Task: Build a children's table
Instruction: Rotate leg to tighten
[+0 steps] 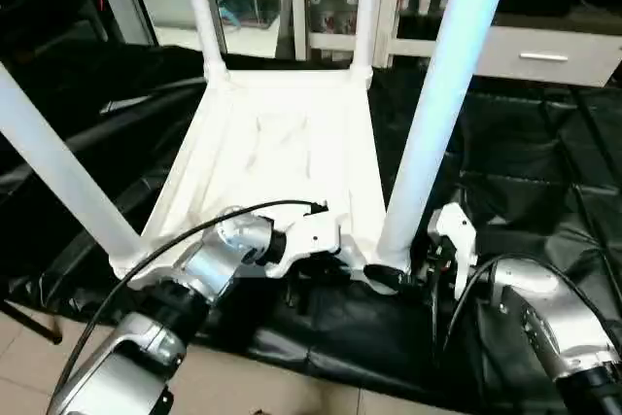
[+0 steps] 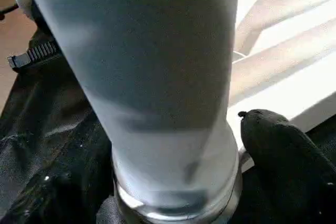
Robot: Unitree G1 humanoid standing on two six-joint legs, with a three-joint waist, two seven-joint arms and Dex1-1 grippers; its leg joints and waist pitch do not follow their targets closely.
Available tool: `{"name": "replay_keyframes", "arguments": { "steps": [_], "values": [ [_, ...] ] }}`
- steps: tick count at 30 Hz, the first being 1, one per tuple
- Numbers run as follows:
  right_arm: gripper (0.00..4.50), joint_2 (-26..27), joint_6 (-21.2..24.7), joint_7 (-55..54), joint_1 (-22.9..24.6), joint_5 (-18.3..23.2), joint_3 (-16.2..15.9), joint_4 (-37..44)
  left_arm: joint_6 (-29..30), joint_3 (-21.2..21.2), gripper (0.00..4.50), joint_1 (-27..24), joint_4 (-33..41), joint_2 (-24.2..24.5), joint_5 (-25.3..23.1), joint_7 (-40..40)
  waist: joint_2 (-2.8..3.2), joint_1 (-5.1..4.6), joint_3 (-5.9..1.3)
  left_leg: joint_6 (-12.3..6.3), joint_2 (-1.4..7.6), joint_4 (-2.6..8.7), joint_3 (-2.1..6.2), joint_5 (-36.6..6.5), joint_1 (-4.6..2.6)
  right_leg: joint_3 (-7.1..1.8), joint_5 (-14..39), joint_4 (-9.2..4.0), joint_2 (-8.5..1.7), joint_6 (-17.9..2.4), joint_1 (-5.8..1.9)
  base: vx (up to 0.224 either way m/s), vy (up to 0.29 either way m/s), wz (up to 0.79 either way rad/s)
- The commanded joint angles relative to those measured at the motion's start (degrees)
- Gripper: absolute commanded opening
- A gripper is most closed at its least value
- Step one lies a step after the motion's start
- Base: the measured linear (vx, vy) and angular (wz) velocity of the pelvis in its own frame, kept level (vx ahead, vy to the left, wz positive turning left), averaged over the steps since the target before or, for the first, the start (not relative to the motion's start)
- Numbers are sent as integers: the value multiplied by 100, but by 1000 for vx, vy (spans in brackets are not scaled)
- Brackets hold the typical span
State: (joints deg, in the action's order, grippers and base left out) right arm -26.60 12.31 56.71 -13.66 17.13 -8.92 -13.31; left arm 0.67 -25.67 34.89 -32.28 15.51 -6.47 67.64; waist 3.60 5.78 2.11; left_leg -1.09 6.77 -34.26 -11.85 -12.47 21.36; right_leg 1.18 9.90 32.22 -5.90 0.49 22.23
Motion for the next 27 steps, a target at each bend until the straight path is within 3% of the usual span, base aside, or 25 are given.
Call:
{"name": "replay_keyframes", "arguments": {
  "steps": [1,11,14,16,17,18,19,21,24,25,26,27],
  "values": [
    [353,-3,82,91,-94,-82,-80,-48,67,-294,0,-185,-18,1,-69,302,-150,-21,-269,-332,671,554,288,-1287,-117,-164,1160,-256,-405,-1452,-122,0,0,0],
    [283,-8,137,193,-128,-7,-52,-73,185,-290,0,-182,46,68,-69,373,-137,-35,-279,-324,666,543,285,-1209,-117,-158,906,-235,-395,-1512,-140,0,0,0],
    [277,227,-199,-357,-176,-170,146,-482,229,-283,0,-173,-34,77,-122,283,-111,-61,-283,-271,662,547,288,-1244,-115,-161,896,-238,-405,-1533,-129,0,0,0],
    [275,319,-343,-604,-209,-259,213,-646,236,-269,0,-161,-82,58,-142,214,-130,-116,-262,-177,639,566,298,-1446,-90,-161,1141,-266,-410,-1509,-137,0,0,0],
    [275,634,-532,-1380,-292,-411,403,-1038,284,-172,0,-51,-353,-115,-218,-208,-111,-146,-252,-103,647,590,319,-1602,-93,-160,1342,-279,-411,-1462,-145,0,0,0],
    [274,808,-560,-1763,-321,-437,501,-1166,320,-123,0,10,-491,-212,-244,-411,-97,-216,-201,90,625,616,303,-2016,-130,-166,1812,-348,-382,-1393,-64,0,0,0],
    [274,1023,-594,-2210,-361,-449,622,-1296,391,-73,0,80,-641,-328,-264,-625,-89,-246,-203,211,613,621,333,-2269,-151,-158,2101,-354,-395,-1342,-60,0,0,0],
    [273,1202,-624,-2604,-402,-467,723,-1399,447,-31,0,139,-764,-427,-280,-815,-115,-355,-199,452,616,671,418,-2783,-149,-144,2644,-405,-396,-1041,-63,-51,4,-7],
    [273,1853,-729,-4131,-655,-577,1020,-1873,605,268,0,470,-1398,-937,-311,-2014,-62,-444,-188,549,590,688,422,-3091,-165,-142,2680,-430,-358,-941,-10,0,0,0],
    [273,2035,-747,-4514,-737,-574,1103,-2014,655,382,0,579,-1596,-1088,-299,-2401,-102,-489,-187,581,544,657,422,-3233,-209,-124,2992,-489,-356,-861,37,0,0,0],
    [273,2232,-784,-4905,-856,-561,1189,-2194,703,498,0,690,-1790,-1232,-263,-2717,-69,-483,-197,564,538,644,428,-3253,-220,-123,3068,-494,-371,-835,39,-53,1,-1],
    [273,2376,-833,-5147,-959,-546,1237,-2336,687,587,0,776,-1936,-1330,-233,-2966,-75,-511,-182,507,530,638,435,-3317,-213,-118,3228,-541,-375,-768,63,-53,1,-1]
  ]
}}
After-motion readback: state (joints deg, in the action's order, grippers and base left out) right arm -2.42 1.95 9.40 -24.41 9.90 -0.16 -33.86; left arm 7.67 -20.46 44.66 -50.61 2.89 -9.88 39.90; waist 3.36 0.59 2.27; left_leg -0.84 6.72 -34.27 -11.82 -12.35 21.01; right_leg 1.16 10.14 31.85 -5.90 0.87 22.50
